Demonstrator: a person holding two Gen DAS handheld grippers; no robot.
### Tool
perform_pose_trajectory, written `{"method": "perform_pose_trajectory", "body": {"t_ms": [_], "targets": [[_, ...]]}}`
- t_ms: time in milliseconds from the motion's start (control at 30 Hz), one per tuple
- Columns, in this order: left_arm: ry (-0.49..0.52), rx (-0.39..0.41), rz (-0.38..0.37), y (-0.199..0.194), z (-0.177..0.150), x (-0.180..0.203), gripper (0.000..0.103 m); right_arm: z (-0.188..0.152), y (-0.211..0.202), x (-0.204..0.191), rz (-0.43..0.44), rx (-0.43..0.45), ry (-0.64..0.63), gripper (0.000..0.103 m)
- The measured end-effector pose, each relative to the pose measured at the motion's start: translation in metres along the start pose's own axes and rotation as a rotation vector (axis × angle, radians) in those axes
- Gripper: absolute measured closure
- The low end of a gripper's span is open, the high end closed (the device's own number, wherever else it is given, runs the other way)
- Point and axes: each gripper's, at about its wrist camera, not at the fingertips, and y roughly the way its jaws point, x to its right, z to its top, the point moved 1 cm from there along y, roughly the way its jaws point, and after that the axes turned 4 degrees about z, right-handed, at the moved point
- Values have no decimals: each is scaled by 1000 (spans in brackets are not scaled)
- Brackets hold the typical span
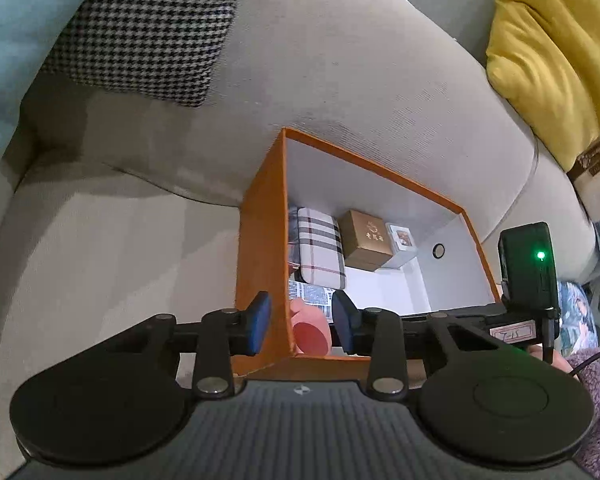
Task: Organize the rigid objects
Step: 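Move both open tools back to the item pile, then grasp the pink pump bottle with the left tool while the right tool grasps the dark blue bottle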
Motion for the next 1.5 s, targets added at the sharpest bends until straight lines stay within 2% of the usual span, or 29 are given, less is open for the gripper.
{"method": "perform_pose_trajectory", "body": {"t_ms": [233, 500, 633, 767, 967, 1167, 1267, 1400, 1467, 1500], "targets": [[20, 2, -12, -5, -6, 0, 62, -2, -1, -6, -30, 17, -7, 90], [80, 34, -47, -31, -30, 22, 62, -26, -54, -18, -109, 164, -104, 89], [117, 24, -91, -40, -58, 38, 62, -53, -92, -17, -132, 266, -121, 88], [152, -17, -121, -39, -93, 51, 62, -93, -124, -14, -155, 374, -129, 76], [119, -140, -159, -22, -146, 57, 62, -169, -143, -13, -192, 425, -125, 76], [85, -218, -98, -1, -192, 56, 62, -240, -125, 11, -262, 410, 15, 76], [72, -243, -62, 11, -206, 55, 62, -267, -114, 27, -253, 379, 105, 76], [101, -268, -50, 24, -218, 63, 62, -280, -107, 42, -244, 385, 167, 76], [130, -259, -17, 27, -222, 68, 62, -279, -109, 45, -224, 403, 174, 76], [144, -252, -1, 29, -222, 70, 67, -278, -109, 46, -213, 413, 170, 76]]}}
